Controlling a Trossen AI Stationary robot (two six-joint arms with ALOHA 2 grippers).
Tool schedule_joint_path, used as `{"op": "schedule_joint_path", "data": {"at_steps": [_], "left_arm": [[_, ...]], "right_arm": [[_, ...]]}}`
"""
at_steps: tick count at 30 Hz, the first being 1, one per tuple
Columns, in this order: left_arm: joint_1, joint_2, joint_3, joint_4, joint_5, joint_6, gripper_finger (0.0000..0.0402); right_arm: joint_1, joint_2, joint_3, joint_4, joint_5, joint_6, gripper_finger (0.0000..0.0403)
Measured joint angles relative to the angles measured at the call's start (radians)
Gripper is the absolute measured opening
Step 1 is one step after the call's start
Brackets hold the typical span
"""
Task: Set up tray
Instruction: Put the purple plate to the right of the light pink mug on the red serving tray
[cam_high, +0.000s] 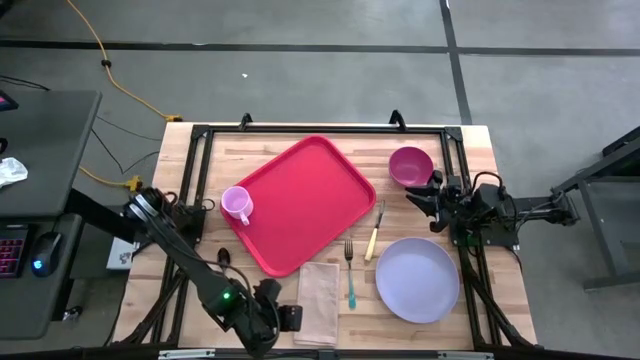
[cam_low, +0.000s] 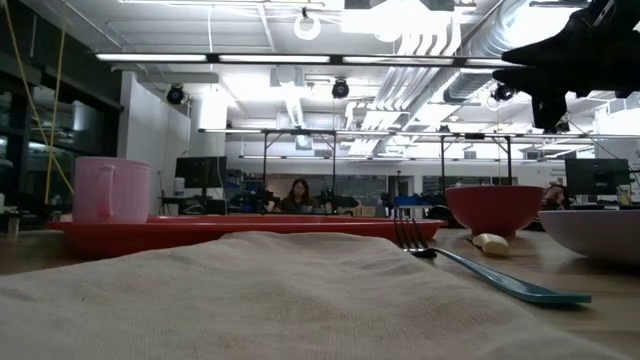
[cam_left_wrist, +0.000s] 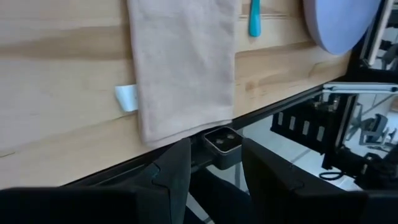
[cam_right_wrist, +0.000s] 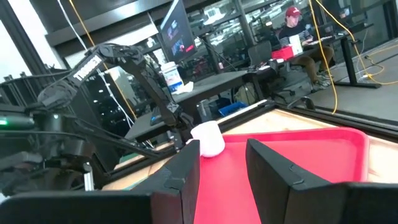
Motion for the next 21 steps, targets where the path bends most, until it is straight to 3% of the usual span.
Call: {"op": "schedule_joint_path", "data": {"at_steps": [21], "left_arm": [[0.001,0.012,0.0,-0.046,0.004,-0.023,0.0172]], "right_arm": [[0.0,0.006,0.0,-0.007,-0.003,-0.007,0.0108]]}}
